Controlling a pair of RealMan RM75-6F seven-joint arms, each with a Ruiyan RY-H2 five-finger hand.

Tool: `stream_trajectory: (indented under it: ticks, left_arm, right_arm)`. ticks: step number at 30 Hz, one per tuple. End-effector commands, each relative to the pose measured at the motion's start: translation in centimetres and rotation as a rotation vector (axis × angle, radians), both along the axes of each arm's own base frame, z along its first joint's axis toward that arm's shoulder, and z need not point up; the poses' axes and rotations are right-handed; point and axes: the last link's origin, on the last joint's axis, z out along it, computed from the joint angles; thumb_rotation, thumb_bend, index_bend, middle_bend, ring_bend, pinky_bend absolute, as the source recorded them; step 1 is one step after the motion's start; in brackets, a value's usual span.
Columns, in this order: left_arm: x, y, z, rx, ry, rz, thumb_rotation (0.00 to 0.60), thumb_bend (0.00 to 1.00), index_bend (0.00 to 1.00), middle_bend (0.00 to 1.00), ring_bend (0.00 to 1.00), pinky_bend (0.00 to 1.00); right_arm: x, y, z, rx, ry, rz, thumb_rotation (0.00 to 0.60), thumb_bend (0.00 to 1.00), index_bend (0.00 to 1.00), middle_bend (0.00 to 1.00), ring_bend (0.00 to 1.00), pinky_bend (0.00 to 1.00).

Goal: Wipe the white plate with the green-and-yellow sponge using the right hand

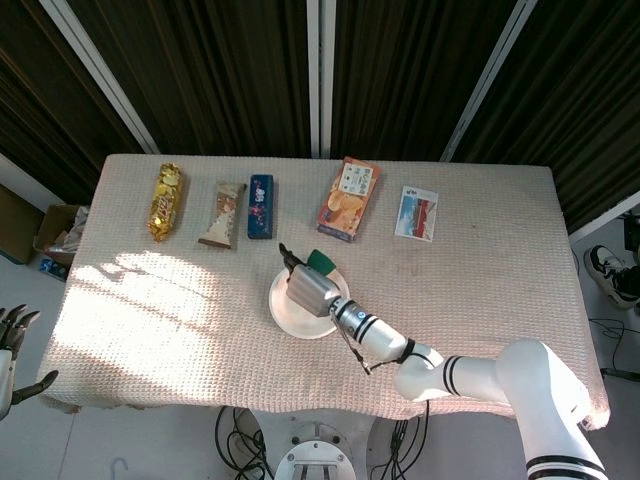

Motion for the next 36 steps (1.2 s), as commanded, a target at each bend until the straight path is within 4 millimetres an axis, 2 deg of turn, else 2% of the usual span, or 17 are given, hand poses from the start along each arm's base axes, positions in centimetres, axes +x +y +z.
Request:
stream_trajectory:
  ticks: [1, 4, 7, 10, 15, 17, 21, 25, 29, 30, 32, 34, 36]
  left_arm:
    - [-0.1, -0.1, 0.0, 0.0, 0.0, 0.006, 0.6, 0.0, 0.18, 0.12, 0.08, 0.11]
    - [-0.2, -0.3, 0.0, 0.002, 0.0, 0.009, 0.6, 0.0, 0.18, 0.12, 0.08, 0.11]
    - [-0.3, -0.4, 0.1, 0.005, -0.001, 0.011, 0.6, 0.0, 0.18, 0.12, 0.08, 0.11]
    - [-0.2, -0.4, 0.1, 0.008, 0.0, 0.005, 0.6, 0.0, 0.18, 0.12, 0.08, 0.11]
    - [0.1, -0.2, 0.2, 0.012, 0.0, -0.016, 0.6, 0.0, 0.18, 0.12, 0.08, 0.11]
    - [0.3, -0.1, 0.1, 0.009, 0.001, -0.026, 0.6, 0.0, 0.18, 0.12, 0.08, 0.11]
    - [0.7, 0.1, 0.0, 0.004, -0.001, -0.044, 0.6, 0.0, 0.18, 0.12, 0.08, 0.11]
    - [0.9, 0.1, -0.1, 0.001, 0.0, -0.051, 0.6, 0.0, 0.18, 0.12, 0.08, 0.11]
    - [1.3, 0.3, -0.4, -0.008, -0.004, -0.065, 0.6, 0.0, 0.18, 0.12, 0.08, 0.11]
    - [1.4, 0.3, -0.5, -0.011, -0.003, -0.068, 0.6, 0.0, 0.18, 0.12, 0.08, 0.11]
    - [1.5, 0.3, -0.6, -0.017, 0.001, -0.071, 0.6, 0.0, 0.18, 0.12, 0.08, 0.11]
    - [1.7, 0.4, -0.5, -0.016, 0.005, -0.072, 0.6, 0.0, 0.18, 0.12, 0.08, 0.11]
    - [1.7, 0.4, -0.4, -0.012, 0.009, -0.073, 0.6, 0.0, 0.18, 0.12, 0.08, 0.11]
  right_arm:
    - [-0.3, 0.5, -1.7, 0.018, 0.064, 0.024, 0.6, 0.34, 0.7, 0.43, 0.19, 0.0]
    - [-0.9, 0.9, -2.9, 0.02, 0.133, 0.053, 0.6, 0.34, 0.7, 0.43, 0.19, 0.0]
    - [-1.0, 0.9, -2.9, 0.018, 0.122, 0.044, 0.6, 0.34, 0.7, 0.43, 0.19, 0.0]
    - [-0.4, 0.4, -1.3, -0.006, 0.046, 0.027, 0.6, 0.34, 0.7, 0.43, 0.19, 0.0]
    - [-0.3, -0.1, 2.9, -0.036, -0.11, -0.036, 0.6, 0.34, 0.7, 0.43, 0.19, 0.0]
    - [-1.4, 0.2, 4.7, -0.034, -0.166, -0.091, 0.6, 0.34, 0.7, 0.43, 0.19, 0.0]
    - [-5.6, 1.3, 7.3, -0.019, -0.239, -0.238, 0.6, 0.34, 0.68, 0.42, 0.19, 0.0]
    - [-10.3, 2.3, 8.2, -0.016, -0.231, -0.365, 0.6, 0.34, 0.57, 0.39, 0.18, 0.0]
    - [-14.1, 2.8, 7.8, -0.02, -0.172, -0.453, 0.6, 0.34, 0.44, 0.33, 0.16, 0.0]
    - [-14.7, 2.8, 7.6, -0.022, -0.163, -0.474, 0.6, 0.34, 0.4, 0.31, 0.15, 0.0]
    - [-15.4, 2.8, 7.4, -0.031, -0.16, -0.5, 0.6, 0.33, 0.2, 0.21, 0.07, 0.0]
    - [-15.7, 3.0, 7.3, -0.036, -0.179, -0.526, 0.6, 0.29, 0.05, 0.1, 0.01, 0.0]
    - [-15.7, 3.2, 7.8, -0.035, -0.214, -0.545, 0.6, 0.25, 0.0, 0.03, 0.0, 0.0]
